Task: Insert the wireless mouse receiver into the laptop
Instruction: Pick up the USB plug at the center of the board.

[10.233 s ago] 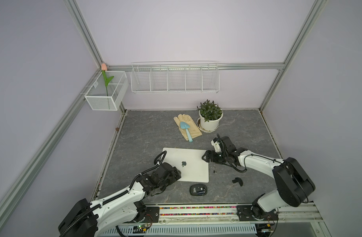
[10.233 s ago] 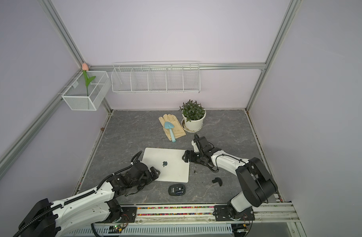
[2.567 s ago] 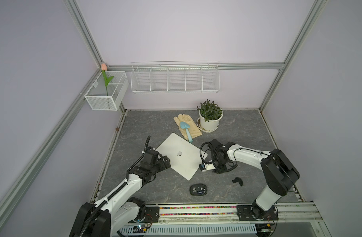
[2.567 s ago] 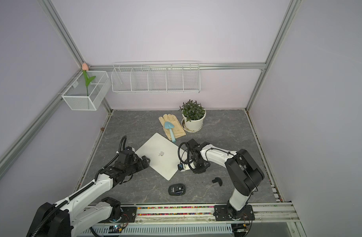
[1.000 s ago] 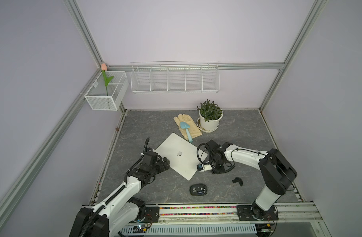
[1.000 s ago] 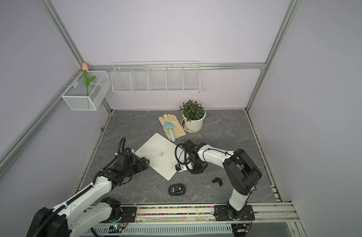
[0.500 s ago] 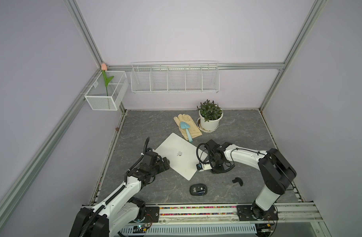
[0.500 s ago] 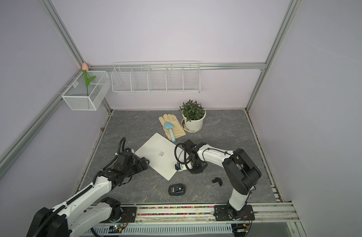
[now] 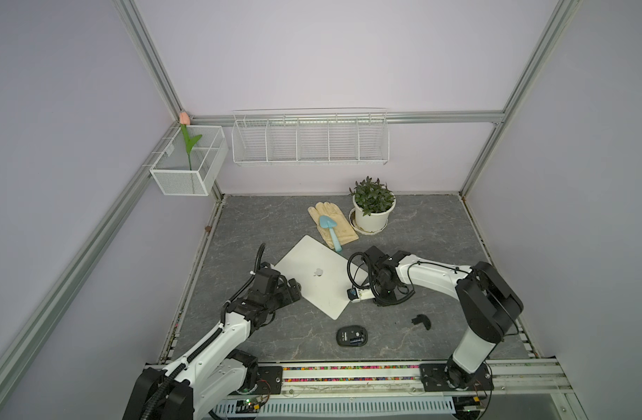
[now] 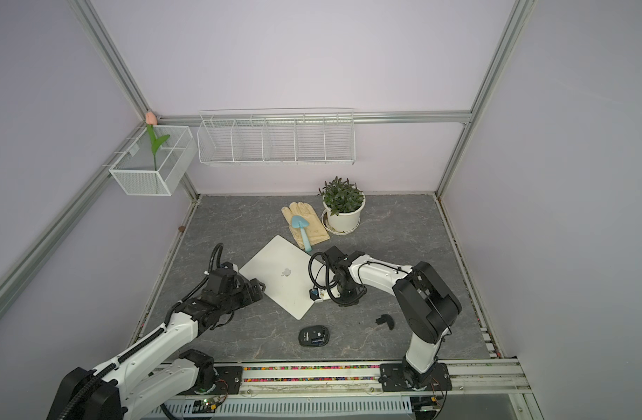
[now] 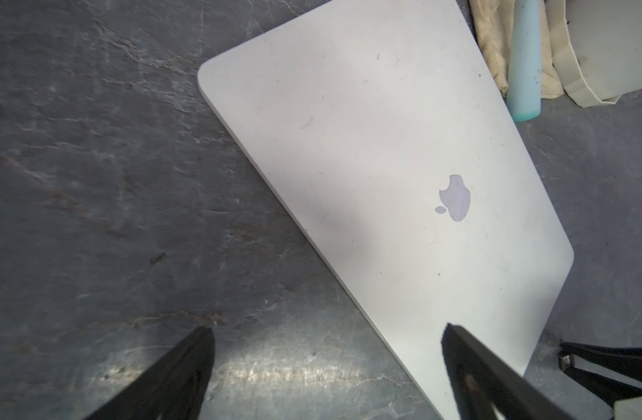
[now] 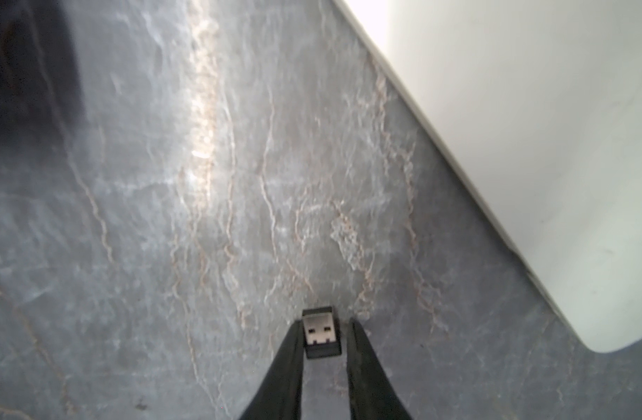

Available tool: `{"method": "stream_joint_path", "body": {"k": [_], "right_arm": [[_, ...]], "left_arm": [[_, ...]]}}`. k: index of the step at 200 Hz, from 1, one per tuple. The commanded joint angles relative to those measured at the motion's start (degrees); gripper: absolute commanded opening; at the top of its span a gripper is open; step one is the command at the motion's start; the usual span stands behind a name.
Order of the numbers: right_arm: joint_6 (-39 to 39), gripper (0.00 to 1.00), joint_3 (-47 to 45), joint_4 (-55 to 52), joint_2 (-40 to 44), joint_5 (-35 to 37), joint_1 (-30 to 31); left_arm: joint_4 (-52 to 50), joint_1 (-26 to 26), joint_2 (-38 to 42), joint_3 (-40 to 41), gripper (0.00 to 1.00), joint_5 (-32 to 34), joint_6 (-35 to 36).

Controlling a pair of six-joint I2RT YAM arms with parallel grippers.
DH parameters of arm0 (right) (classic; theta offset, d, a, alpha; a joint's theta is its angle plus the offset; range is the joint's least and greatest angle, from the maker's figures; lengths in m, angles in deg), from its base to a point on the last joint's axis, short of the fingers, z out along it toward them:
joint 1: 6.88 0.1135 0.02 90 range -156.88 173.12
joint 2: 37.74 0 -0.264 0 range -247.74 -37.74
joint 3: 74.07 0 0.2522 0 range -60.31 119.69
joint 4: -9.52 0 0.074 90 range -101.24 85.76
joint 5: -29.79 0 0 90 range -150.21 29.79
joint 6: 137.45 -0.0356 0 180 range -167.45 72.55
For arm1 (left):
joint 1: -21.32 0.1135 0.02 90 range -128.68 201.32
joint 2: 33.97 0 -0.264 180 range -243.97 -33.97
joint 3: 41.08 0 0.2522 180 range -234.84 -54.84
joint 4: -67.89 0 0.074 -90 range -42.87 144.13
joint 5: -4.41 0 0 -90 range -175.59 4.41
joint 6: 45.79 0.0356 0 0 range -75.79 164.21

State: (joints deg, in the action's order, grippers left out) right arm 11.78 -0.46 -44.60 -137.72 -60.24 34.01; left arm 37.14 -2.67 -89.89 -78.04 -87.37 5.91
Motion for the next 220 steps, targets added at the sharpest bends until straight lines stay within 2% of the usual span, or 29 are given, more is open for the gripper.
{"method": "stream_joint_path", "body": {"k": [1,84,170,220], "right_arm": [[-1.5,0.28,-2.7,-0.6,0.3,-0.9,-0.3],[-2.1,0.34,-4.1,0.1,1.4,-0.9,-0.5],[-2.1,0.16,-4.4,-1.2,2.1,-2.1,-0.5],[-12.6,0.14,-3.0,0.7,3.6,-0.8,-0.1]], "left_arm": [[-0.3,0.4,0.6,0.7,0.99,0.1,0.3],[-0.6,0.4,0.8,0.5,0.99,-0.1,0.2],[-0.7,0.4,0.6,0.0,0.99,-0.2,-0.1],[-1.5,0.4,0.6,-1.2,0.99,-0.2,-0.3]]}}
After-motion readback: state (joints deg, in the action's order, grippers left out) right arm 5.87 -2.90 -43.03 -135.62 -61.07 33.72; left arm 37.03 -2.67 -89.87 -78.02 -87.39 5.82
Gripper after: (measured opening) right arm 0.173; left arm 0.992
